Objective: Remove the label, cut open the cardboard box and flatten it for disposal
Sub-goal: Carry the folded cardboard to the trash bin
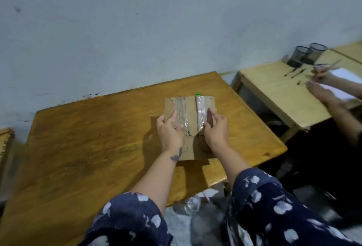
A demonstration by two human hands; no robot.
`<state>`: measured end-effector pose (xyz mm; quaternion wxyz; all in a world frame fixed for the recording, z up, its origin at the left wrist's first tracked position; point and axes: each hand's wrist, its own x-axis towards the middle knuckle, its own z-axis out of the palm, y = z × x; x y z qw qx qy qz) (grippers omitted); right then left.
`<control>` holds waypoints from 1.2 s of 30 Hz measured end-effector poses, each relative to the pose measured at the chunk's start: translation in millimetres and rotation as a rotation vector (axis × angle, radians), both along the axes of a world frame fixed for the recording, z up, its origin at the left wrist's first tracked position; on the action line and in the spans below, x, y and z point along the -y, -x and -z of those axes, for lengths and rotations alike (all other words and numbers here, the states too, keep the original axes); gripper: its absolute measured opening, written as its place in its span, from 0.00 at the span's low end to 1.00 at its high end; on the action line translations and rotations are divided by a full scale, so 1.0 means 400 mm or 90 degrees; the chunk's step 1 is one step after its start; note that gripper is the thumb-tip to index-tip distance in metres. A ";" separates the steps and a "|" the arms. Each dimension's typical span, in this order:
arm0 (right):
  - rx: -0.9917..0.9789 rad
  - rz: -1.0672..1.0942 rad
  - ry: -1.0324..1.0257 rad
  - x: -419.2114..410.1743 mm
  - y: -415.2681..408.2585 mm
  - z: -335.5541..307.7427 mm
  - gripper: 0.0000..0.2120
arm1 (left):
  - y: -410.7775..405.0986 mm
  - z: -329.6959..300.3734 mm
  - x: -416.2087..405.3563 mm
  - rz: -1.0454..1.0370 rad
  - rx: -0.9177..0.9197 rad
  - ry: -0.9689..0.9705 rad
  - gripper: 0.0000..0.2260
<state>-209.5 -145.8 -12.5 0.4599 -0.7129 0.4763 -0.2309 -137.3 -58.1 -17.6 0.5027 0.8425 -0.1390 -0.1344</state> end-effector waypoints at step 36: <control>-0.386 0.239 -0.352 0.334 0.988 1.411 0.16 | 0.886 1.438 0.413 0.468 -0.182 -0.509 0.23</control>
